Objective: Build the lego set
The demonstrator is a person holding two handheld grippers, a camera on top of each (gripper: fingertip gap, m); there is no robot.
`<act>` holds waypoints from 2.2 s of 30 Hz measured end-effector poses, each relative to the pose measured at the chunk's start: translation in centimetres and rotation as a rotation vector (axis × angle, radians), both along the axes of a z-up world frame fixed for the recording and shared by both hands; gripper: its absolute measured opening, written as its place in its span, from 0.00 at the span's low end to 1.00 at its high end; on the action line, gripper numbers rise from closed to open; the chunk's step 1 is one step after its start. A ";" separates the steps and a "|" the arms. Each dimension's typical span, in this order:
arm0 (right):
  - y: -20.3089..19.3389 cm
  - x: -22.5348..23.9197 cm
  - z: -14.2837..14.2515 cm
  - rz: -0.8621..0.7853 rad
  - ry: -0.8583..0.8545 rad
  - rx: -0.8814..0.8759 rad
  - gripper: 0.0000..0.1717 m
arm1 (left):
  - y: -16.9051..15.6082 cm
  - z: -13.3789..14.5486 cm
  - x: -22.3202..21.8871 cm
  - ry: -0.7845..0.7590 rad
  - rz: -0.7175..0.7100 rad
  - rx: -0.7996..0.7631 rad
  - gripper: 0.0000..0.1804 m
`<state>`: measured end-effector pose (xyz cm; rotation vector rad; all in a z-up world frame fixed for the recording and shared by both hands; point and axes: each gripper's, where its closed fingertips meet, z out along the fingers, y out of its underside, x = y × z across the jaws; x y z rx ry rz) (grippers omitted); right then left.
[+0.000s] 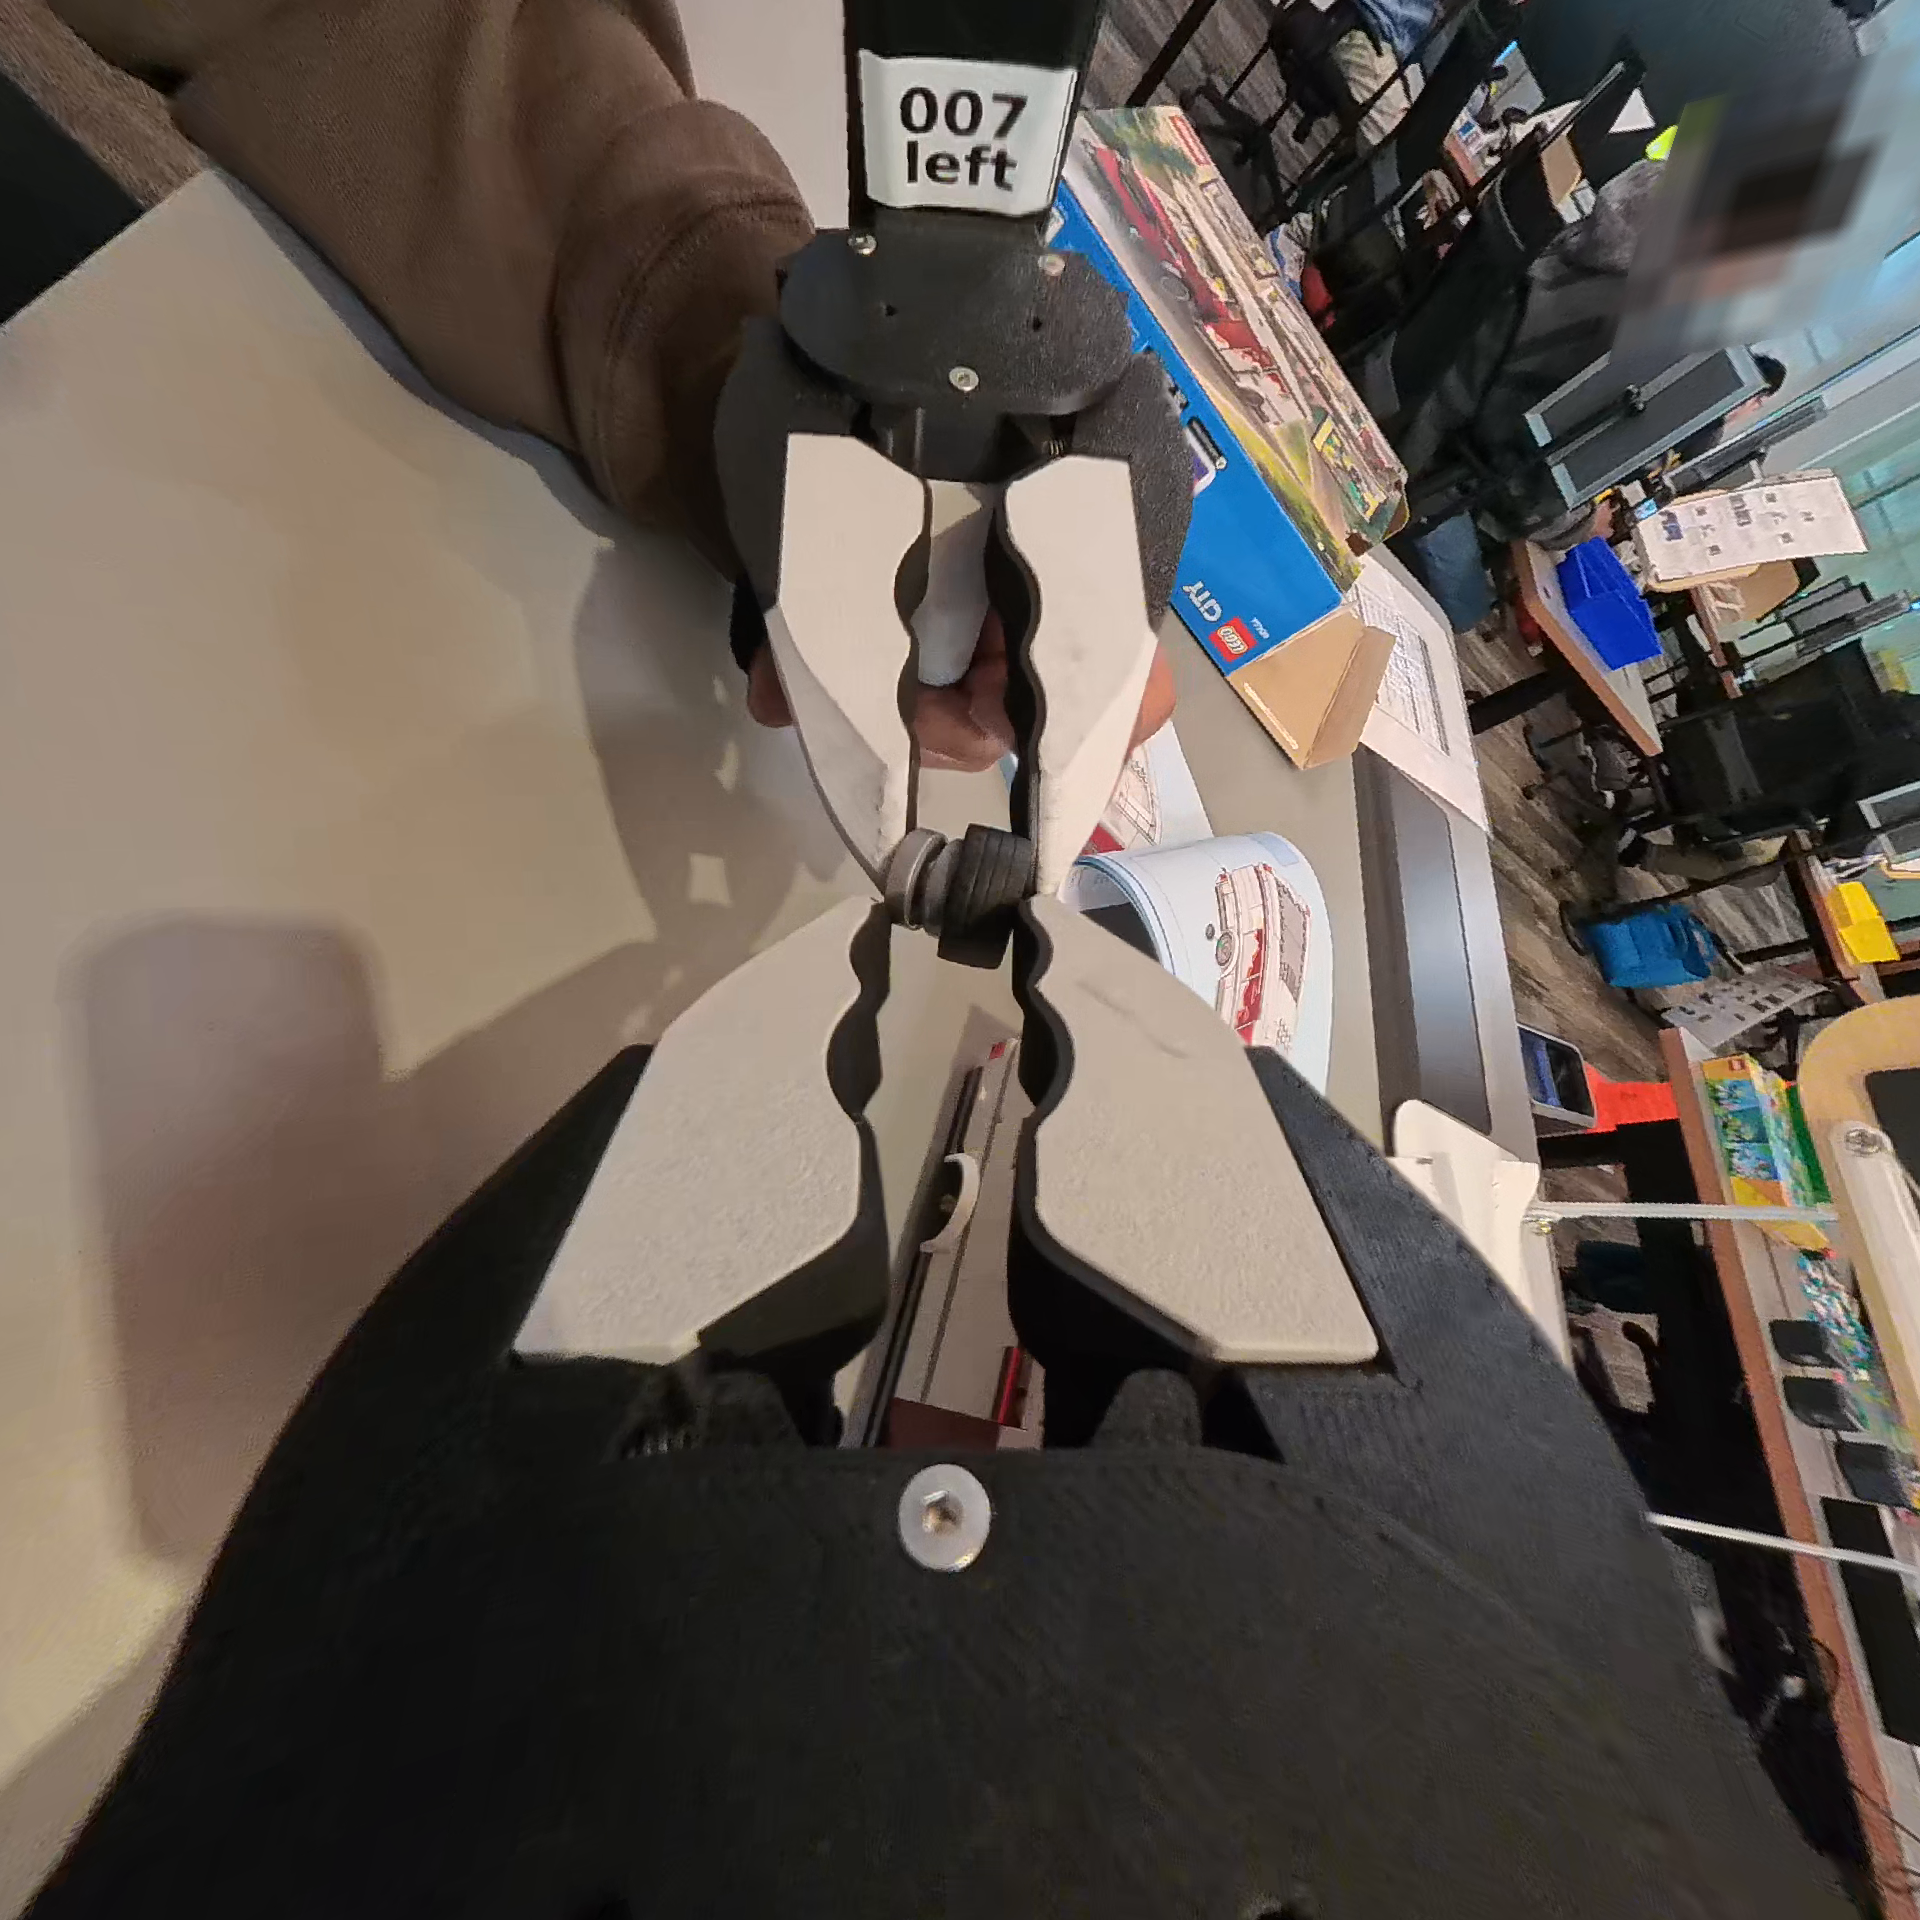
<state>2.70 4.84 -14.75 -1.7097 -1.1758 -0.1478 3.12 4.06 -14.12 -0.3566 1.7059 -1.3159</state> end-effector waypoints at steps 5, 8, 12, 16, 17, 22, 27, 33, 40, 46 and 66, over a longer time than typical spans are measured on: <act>-0.1 -0.2 0.1 0.004 0.096 -0.036 0.12 | -0.1 0.1 -0.2 0.029 -0.043 -0.071 0.11; -0.2 -0.3 0.1 -0.008 0.184 -0.115 0.12 | -0.1 0.2 -0.3 0.036 -0.051 -0.088 0.11; 0.0 -0.3 0.0 -0.016 0.290 -0.203 0.11 | 0.1 0.3 -0.2 0.029 -0.034 -0.074 0.10; 0.1 -0.1 -0.6 -0.036 0.332 -0.278 0.11 | 0.3 -0.2 -0.1 0.033 -0.013 -0.031 0.10; 0.1 -0.1 -0.6 -0.038 0.344 -0.290 0.11 | 0.3 -0.2 -0.1 0.031 -0.010 -0.026 0.10; 0.4 0.0 -0.6 -0.053 0.361 -0.300 0.11 | 0.6 -0.2 0.0 0.035 0.005 -0.020 0.09; 0.2 0.0 -0.6 -0.030 0.306 -0.222 0.12 | 0.4 -0.2 -0.1 0.063 -0.040 -0.085 0.09; -0.3 0.0 -0.5 -0.030 0.309 -0.139 0.13 | -0.1 0.0 -0.4 0.079 -0.088 -0.136 0.09; -0.6 0.1 -0.7 -0.103 0.352 -0.061 0.25 | -0.7 0.0 -0.4 0.106 -0.118 -0.182 0.09; -1.0 -0.4 -0.2 -0.083 0.393 -0.028 0.15 | -1.1 -0.8 -0.4 0.126 -0.118 -0.131 0.09; -1.0 -0.2 -1.1 -0.086 0.473 -0.134 0.12 | -1.1 -1.5 -0.2 0.205 -0.136 -0.147 0.09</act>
